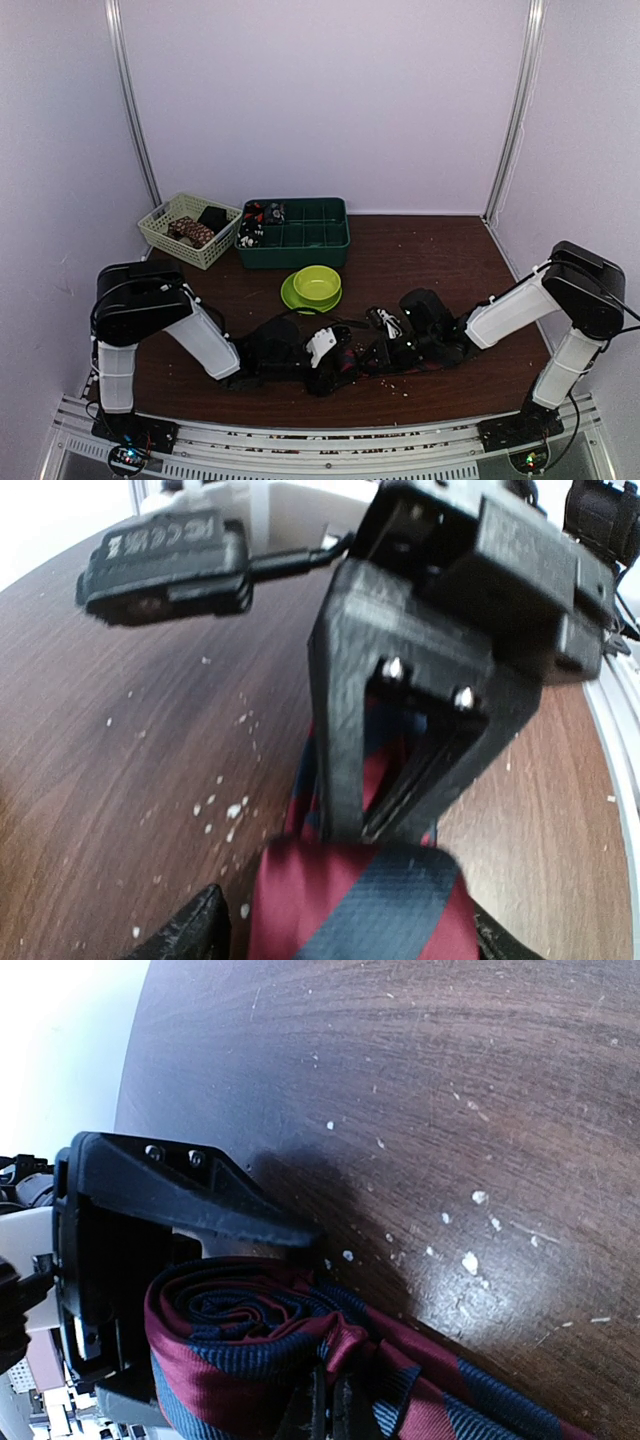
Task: Roll the ties
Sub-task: Roll the tie at the center of the board.
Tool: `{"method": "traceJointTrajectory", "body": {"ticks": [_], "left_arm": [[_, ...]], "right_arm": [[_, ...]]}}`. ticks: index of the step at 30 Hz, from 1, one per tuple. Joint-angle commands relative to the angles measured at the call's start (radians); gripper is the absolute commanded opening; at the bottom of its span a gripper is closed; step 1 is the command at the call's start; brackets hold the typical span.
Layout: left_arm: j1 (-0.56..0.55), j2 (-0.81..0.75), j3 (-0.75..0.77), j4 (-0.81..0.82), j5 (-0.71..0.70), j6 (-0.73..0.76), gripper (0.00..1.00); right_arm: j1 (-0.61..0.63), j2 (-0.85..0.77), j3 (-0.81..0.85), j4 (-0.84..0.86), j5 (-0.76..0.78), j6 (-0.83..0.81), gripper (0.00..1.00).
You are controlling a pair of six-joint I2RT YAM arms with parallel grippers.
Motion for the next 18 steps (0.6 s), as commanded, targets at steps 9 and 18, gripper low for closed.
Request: {"method": "traceJointTrajectory", "body": {"ticks": [9,18], "left_arm": [[-0.01,0.02,0.04,-0.002,0.025,0.015,0.36],[-0.03,0.005,0.02,-0.205,0.078,0.103,0.3]], "right_arm": [[-0.004,0.011,-0.045,-0.173,0.039,-0.044,0.0],[-0.046,-0.196,-0.023,-0.198,-0.059,-0.016,0.36]]}}
